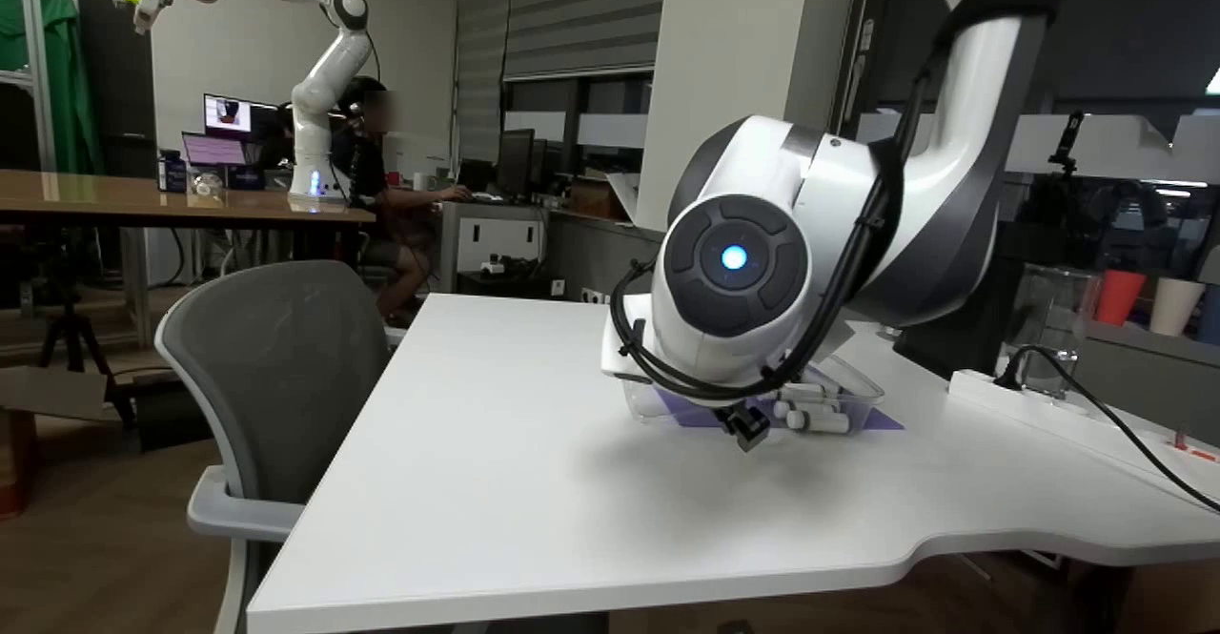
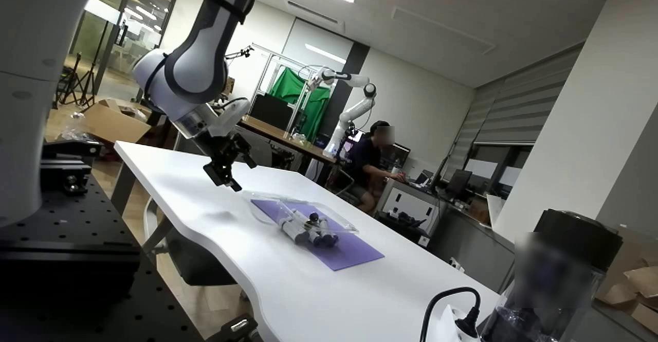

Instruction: Close the lid to the box on the table

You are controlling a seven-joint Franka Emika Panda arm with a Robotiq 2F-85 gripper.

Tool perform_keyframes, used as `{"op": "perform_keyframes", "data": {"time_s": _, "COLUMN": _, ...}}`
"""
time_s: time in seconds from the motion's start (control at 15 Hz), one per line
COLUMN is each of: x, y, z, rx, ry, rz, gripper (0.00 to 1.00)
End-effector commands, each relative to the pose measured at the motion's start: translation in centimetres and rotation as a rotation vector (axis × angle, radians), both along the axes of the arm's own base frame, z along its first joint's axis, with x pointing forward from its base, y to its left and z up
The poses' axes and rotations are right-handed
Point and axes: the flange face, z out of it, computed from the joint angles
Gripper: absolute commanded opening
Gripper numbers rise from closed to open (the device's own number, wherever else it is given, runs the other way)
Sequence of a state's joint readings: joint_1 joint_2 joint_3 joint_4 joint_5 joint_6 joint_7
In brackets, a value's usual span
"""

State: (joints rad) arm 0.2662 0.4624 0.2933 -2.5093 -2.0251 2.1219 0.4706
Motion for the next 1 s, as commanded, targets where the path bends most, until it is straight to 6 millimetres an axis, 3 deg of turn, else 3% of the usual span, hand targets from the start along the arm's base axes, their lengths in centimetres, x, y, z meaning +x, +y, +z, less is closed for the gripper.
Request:
{"op": "perform_keyframes", "data": {"time_s": 0.0, "x": 4.4, "y": -1.1, "z": -2.4, "rx": 0.016, "ry": 0.005, "rz": -0.077, "gripper": 1.00}}
{"op": "perform_keyframes", "data": {"time_s": 0.07, "x": 5.5, "y": -1.6, "z": -2.8, "rx": 0.004, "ry": 0.029, "rz": -0.107, "gripper": 1.00}}
{"op": "perform_keyframes", "data": {"time_s": 0.13, "x": 3.2, "y": -0.9, "z": -1.6, "rx": 0.003, "ry": 0.007, "rz": -0.065, "gripper": 1.00}}
{"op": "perform_keyframes", "data": {"time_s": 0.33, "x": 5.2, "y": -2.0, "z": -2.5, "rx": -0.001, "ry": 0.022, "rz": -0.102, "gripper": 1.00}}
{"op": "perform_keyframes", "data": {"time_s": 0.93, "x": 5.4, "y": -1.7, "z": -2.7, "rx": 0.005, "ry": -0.004, "rz": -0.090, "gripper": 1.00}}
